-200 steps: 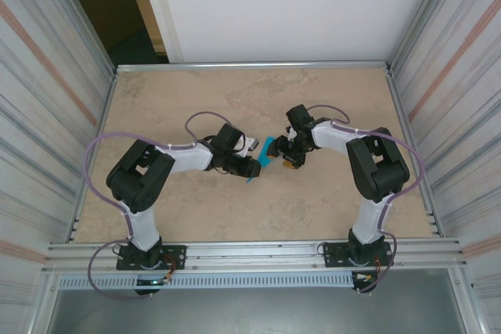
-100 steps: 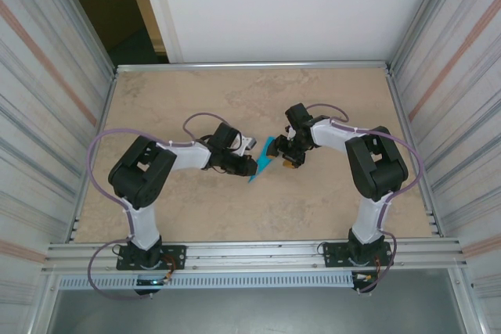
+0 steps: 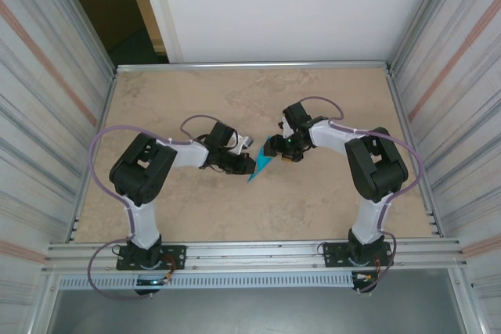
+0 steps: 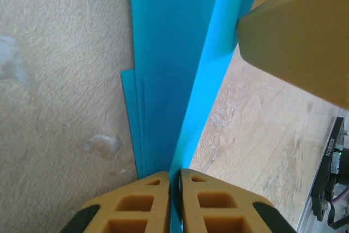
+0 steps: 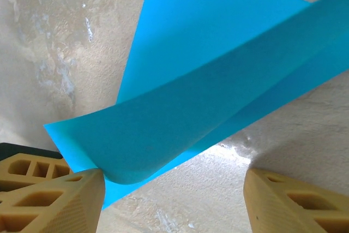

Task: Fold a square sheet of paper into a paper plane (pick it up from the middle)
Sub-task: Fold the wing for the fifth time at the center of the table.

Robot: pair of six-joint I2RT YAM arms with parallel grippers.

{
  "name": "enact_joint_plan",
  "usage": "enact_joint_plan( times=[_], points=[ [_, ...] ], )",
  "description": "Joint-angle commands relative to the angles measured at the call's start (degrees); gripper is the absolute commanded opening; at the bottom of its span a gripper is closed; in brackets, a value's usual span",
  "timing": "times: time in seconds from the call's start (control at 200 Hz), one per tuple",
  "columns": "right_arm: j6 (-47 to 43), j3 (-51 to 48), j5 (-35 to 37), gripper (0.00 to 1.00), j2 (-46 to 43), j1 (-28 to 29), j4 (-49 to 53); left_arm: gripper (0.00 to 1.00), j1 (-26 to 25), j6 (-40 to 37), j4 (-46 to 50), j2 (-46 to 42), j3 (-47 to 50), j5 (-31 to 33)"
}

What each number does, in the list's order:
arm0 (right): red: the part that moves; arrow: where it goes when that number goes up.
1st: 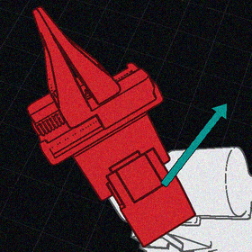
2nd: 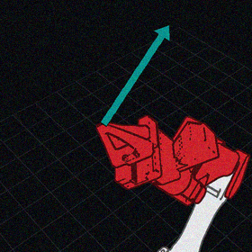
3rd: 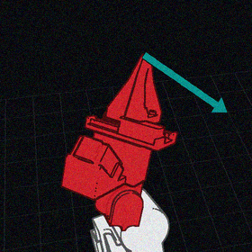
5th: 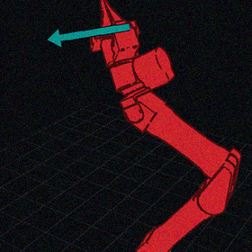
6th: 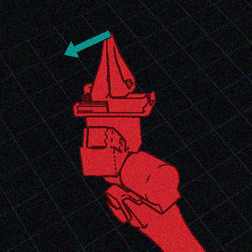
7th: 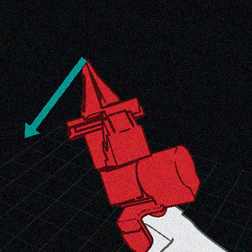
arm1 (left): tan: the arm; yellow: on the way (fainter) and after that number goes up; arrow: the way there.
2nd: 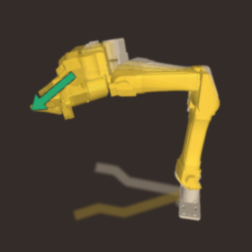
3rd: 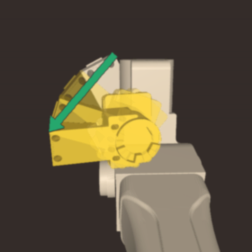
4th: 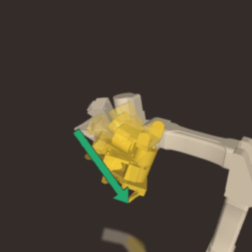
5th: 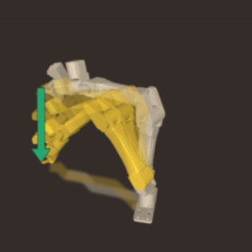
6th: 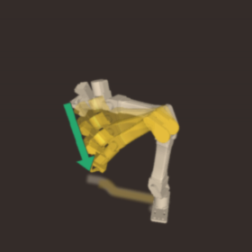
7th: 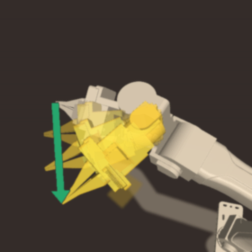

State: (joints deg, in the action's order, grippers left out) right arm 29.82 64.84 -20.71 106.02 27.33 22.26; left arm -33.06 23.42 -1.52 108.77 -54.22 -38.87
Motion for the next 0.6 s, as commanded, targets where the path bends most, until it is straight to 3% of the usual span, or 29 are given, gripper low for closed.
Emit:
enact_joint_plan(
  times=[0.0,0.591],
  points=[
    [-1.6,1.5,3.6,0.69,-2.0,0.9,-0.2,0.14,-0.2,0.4,3.4,2.8,-0.1,0.5],
    [1.0,5.6,7.7,0.64,7.1,0.8,4.6,0.15,-0.2,0.6,4.5,1.9,-1.2,0.4]
  ],
)
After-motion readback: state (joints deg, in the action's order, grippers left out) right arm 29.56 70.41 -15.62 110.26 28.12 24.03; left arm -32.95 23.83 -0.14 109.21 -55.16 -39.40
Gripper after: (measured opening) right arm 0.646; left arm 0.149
